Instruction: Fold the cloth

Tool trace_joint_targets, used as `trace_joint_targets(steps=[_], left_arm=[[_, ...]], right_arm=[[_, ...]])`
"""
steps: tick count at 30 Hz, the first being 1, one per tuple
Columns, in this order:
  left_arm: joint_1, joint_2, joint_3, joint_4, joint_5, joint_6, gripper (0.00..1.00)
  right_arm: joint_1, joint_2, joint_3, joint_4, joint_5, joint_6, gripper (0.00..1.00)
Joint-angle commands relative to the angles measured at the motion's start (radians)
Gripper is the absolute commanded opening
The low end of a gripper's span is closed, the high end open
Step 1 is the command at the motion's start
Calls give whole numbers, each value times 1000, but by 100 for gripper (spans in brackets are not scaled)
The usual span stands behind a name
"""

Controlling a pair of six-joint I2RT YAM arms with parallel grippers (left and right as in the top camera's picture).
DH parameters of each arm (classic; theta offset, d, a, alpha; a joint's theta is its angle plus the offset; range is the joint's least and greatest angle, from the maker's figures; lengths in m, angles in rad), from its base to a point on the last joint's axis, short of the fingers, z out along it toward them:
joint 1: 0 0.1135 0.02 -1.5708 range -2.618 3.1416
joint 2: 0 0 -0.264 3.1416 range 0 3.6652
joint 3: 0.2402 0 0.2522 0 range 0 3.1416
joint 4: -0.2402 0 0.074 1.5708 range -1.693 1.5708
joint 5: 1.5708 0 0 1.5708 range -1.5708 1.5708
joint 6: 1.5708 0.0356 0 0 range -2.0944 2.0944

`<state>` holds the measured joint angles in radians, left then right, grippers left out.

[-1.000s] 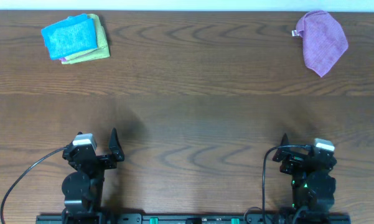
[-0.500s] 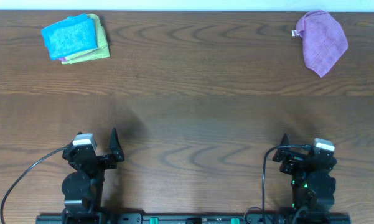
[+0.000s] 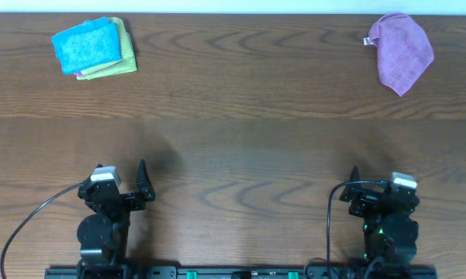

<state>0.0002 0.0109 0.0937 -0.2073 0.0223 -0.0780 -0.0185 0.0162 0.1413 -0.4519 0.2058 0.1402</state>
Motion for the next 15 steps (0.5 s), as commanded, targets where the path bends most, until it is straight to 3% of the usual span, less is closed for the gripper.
trace_joint_targets(steps=[1, 15], left_arm=[[6, -7, -30, -8, -4, 8, 95], [6, -7, -30, -8, -4, 8, 95]], right_arm=[[-10, -11, -12, -4, 6, -14, 99], [-10, -11, -12, 29, -3, -14, 99]])
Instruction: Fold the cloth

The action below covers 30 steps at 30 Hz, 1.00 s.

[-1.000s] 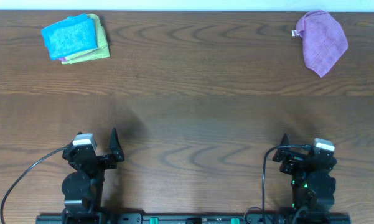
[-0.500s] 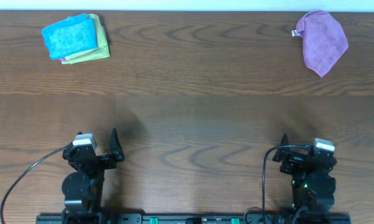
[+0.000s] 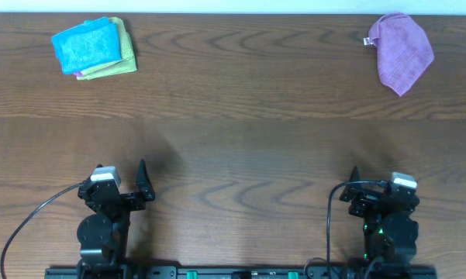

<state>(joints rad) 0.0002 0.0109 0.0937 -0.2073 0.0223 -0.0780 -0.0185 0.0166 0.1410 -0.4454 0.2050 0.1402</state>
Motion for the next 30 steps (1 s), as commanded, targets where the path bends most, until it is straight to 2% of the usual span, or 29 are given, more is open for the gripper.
trace_joint_targets(steps=[1, 7, 9, 15, 18, 23, 30], left_arm=[[6, -7, -30, -8, -4, 8, 95], [6, -7, -30, -8, -4, 8, 95], [6, -7, -30, -8, -4, 8, 95], [6, -7, -30, -8, -4, 8, 95], [6, -7, -30, -8, -4, 8, 96], [6, -7, -30, -8, -4, 8, 96], [6, -7, -30, -8, -4, 8, 96]], right_arm=[[-10, -11, -11, 58, -6, -14, 99], [-10, -4, -11, 380, -41, -14, 99], [-10, 54, -11, 467, -40, -14, 99], [-33, 463, -9, 806, -37, -15, 99], [-72, 770, 50, 976, -38, -14, 99], [-114, 1190, 315, 977, -72, -14, 99], [-140, 1550, 708, 833, -81, -15, 99]])
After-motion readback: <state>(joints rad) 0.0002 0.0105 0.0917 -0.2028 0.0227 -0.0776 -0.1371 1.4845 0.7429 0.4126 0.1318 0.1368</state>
